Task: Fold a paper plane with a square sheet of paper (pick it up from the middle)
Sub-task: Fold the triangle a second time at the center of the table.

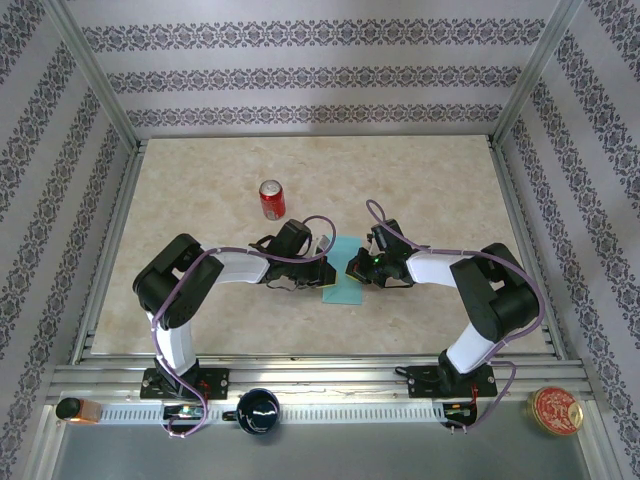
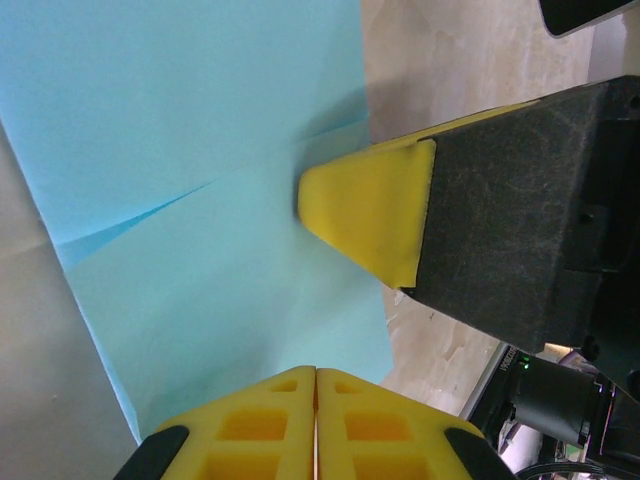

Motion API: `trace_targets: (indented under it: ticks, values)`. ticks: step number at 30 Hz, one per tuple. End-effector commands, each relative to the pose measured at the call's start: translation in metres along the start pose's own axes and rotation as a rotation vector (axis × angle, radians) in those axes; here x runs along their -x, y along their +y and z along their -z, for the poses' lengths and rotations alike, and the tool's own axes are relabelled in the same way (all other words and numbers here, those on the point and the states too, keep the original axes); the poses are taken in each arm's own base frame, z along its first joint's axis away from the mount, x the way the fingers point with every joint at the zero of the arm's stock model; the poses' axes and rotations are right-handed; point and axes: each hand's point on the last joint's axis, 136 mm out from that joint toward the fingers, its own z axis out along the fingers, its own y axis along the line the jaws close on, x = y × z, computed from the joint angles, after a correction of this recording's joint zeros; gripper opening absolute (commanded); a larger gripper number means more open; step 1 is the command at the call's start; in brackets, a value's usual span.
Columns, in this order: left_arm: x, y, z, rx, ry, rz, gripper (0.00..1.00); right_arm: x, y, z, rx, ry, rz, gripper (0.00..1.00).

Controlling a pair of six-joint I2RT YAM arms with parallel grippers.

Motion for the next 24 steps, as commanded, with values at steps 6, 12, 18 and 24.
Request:
trace_targets:
  ticks: [6,12,18,24]
  values:
    - [-0.022,0.018,-0.014,0.066,0.073,-0.02,0.08,-0.015,-0.031,-0.001,-0.106,0.047,-0.042,0.03]
    - [-0.039,0.04,-0.014,0.147,0.103,-0.002,0.07,-0.011,-0.009,0.01,-0.052,0.029,-0.004,0.05]
    - [-0.044,0.043,-0.013,0.158,0.109,-0.007,0.06,-0.005,0.025,0.032,0.023,-0.006,0.061,0.07]
    - [-0.042,0.04,-0.013,0.144,0.093,-0.003,0.06,-0.014,0.037,0.019,0.053,0.015,0.066,0.07]
